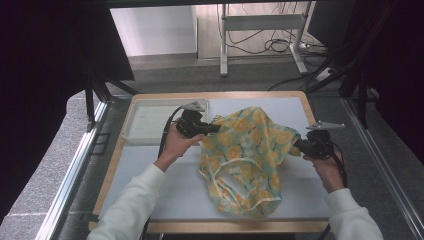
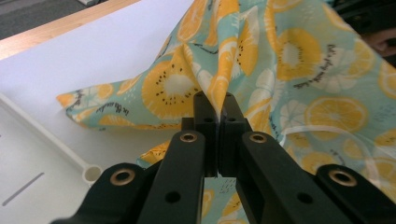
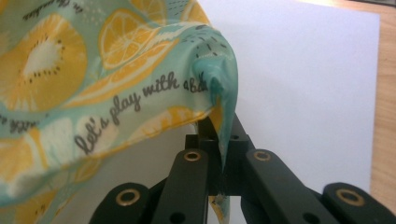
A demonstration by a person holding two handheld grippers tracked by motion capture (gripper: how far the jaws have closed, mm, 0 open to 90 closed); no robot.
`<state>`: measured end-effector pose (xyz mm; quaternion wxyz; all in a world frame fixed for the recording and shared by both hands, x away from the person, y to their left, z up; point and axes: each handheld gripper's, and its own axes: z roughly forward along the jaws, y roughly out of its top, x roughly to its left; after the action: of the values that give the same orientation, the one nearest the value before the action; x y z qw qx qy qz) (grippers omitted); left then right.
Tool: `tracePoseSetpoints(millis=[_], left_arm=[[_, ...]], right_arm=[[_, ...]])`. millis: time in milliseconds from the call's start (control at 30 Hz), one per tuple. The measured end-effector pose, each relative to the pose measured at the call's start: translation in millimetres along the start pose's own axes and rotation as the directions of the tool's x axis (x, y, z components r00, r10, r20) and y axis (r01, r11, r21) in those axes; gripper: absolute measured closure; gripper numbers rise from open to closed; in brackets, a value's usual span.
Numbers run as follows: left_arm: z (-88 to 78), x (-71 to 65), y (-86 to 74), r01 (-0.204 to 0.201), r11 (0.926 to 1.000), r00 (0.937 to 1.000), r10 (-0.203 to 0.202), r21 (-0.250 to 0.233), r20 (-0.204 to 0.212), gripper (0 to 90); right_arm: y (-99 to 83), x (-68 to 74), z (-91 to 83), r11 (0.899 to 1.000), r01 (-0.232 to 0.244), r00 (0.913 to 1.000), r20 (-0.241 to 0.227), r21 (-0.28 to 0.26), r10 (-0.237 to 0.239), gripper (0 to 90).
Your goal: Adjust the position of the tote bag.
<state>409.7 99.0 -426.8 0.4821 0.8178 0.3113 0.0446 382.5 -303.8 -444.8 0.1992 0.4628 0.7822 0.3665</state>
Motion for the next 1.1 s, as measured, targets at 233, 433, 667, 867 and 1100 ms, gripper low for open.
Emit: tracePoseSetpoints(millis=[233,433,667,867,1100], left_arm=[[-4.1,-9.7,-4.0,0.007,1.0,0.9993,-0.007,-0.006,0.038,89.2],[-5.3,-19.7,-6.7,-0.001,0.9999,0.9981,0.002,-0.011,0.062,89.2],[-8.5,-34.8,-9.8,-0.014,0.9998,0.9961,0.015,-0.015,0.087,89.2],[-2.3,-35.4,-19.5,-0.007,1.0,0.9976,0.007,-0.003,0.068,89.1],[10.3,-30.9,-20.8,-0.002,1.0,0.999,0.001,0.005,0.046,88.8]], right_arm=[[17.4,-6.5,6.1,1.0,-0.005,0.9999,0.012,0.01,0.005,89.3],[37.8,-17.2,14.4,1.0,-0.022,0.9995,0.021,0.019,0.021,89.3],[60.6,-24.7,32.0,0.999,-0.025,0.9992,0.032,0.024,0.025,89.3],[66.8,-36.0,60.7,0.997,-0.06,0.9976,0.038,0.057,0.058,89.3],[42.4,-46.0,76.1,0.99,-0.102,0.9943,0.042,0.102,0.098,89.2]])
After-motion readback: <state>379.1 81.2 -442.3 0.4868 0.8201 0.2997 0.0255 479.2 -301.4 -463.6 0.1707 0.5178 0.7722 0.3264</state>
